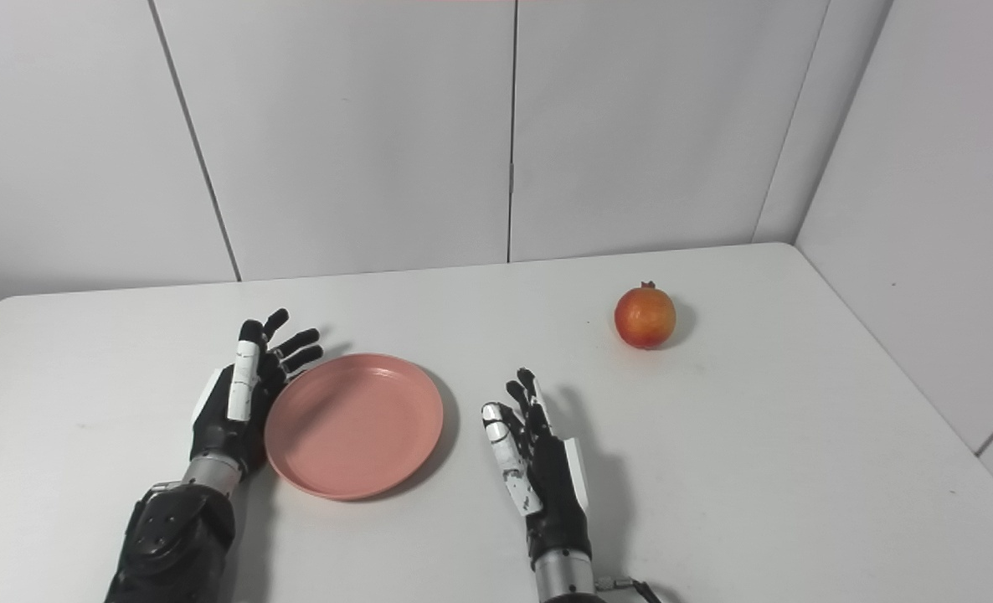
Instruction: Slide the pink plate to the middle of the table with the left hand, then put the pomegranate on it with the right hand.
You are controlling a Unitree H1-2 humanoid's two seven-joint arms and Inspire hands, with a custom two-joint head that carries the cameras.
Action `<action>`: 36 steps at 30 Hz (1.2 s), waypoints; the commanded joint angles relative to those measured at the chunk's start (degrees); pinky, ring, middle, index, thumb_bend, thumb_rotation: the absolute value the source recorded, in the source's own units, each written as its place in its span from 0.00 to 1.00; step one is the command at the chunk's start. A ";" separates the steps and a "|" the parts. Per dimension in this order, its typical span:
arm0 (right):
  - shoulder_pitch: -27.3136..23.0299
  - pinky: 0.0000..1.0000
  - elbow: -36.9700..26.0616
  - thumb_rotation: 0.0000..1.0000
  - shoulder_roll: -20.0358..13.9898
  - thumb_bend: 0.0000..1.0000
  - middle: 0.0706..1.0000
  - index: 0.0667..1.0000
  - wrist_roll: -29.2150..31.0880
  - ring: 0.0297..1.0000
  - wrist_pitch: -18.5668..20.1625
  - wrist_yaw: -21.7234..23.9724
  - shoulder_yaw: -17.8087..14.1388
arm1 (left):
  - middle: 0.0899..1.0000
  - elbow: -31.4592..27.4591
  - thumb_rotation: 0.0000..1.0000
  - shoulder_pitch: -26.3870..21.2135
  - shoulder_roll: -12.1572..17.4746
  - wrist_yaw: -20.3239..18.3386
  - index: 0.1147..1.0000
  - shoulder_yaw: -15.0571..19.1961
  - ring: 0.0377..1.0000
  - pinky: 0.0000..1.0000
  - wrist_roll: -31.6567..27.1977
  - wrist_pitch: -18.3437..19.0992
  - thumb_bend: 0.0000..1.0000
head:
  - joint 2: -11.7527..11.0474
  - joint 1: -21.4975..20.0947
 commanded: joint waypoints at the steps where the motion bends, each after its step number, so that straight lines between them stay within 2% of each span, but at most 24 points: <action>1: 0.27 0.86 -0.43 0.82 1.28 0.58 0.93 0.96 0.15 0.86 2.54 1.16 1.20 | 0.78 -1.54 0.93 -0.58 -0.27 -0.41 0.92 -0.19 0.79 0.75 0.14 0.96 0.97 | -0.03 0.07; 3: 0.39 0.86 -0.70 0.81 1.21 0.56 0.93 0.96 0.48 0.86 2.33 1.24 1.10 | 0.78 -1.85 0.92 -0.41 -0.33 -0.27 0.91 -0.19 0.79 0.75 0.11 1.07 0.96 | -0.06 0.29; 8: 0.08 0.80 -0.83 0.75 0.32 0.53 0.90 0.91 -2.15 0.82 -2.55 -0.12 1.35 | 0.78 -1.53 0.92 -0.45 0.01 -0.55 0.92 0.27 0.80 0.76 -0.54 1.37 0.96 | -0.32 0.43; 11: -0.63 0.77 -1.31 0.76 -0.46 0.58 0.87 0.85 -5.27 0.80 -3.56 -1.36 1.33 | 0.79 -1.19 0.93 -0.49 0.11 -0.56 0.92 0.41 0.81 0.76 -0.57 1.24 0.96 | -0.32 0.43; 16: -2.67 0.74 -3.10 0.84 -1.65 0.67 0.86 0.84 -9.71 0.80 -3.13 -2.89 0.73 | 0.79 0.23 0.93 -0.86 0.55 -1.13 0.93 0.54 0.81 0.77 -0.46 0.50 0.97 | -0.66 -0.56; 18: -3.36 0.75 -3.73 0.90 -1.95 0.70 0.87 0.85 -11.21 0.81 -2.85 -3.32 0.41 | 0.79 0.61 0.93 -0.96 0.62 -1.25 0.93 0.60 0.80 0.76 -0.28 0.28 0.97 | -0.75 -0.74; 21: -5.09 0.74 -5.65 0.92 -2.92 0.71 0.86 0.85 -14.09 0.81 -0.82 -3.79 -0.72 | 0.79 0.93 0.93 -1.03 0.36 -1.61 0.93 0.81 0.80 0.77 -0.59 -0.07 0.97 | -0.93 -0.84; 23: -6.30 0.78 -6.76 0.93 -4.05 0.72 0.85 0.85 -15.83 0.81 0.17 -3.59 -1.51 | 0.78 1.22 0.92 -1.11 0.17 -1.72 0.93 0.90 0.80 0.76 -0.62 -0.24 0.98 | -0.97 -0.78; 25: -7.80 0.78 -7.66 0.92 -5.14 0.73 0.84 0.85 -16.43 0.80 0.90 -3.32 -2.65 | 0.78 1.27 0.91 -1.12 -0.09 -1.76 0.92 0.95 0.80 0.76 -0.62 -0.31 0.97 | -0.98 -0.68; 27: -9.02 0.74 -8.00 0.89 -6.02 0.72 0.84 0.85 -16.63 0.80 1.03 -3.13 -3.41 | 0.78 1.30 0.92 -1.11 -0.27 -1.81 0.92 0.95 0.80 0.76 -0.61 -0.41 0.96 | -0.98 -0.55; 30: -11.28 0.75 -8.36 0.88 -7.90 0.72 0.84 0.85 -18.62 0.81 1.63 -2.72 -3.85 | 0.78 1.68 0.92 -1.18 -0.33 -1.85 0.93 0.89 0.80 0.76 -0.44 -0.70 0.96 | -0.97 -0.39; 36: -16.18 0.72 -6.56 0.86 -12.36 0.72 0.82 0.83 -23.44 0.79 -0.36 -3.25 -3.95 | 0.78 1.18 0.93 -1.01 -0.26 -1.63 0.93 0.92 0.79 0.76 -0.32 -0.19 0.97 | -0.85 -0.16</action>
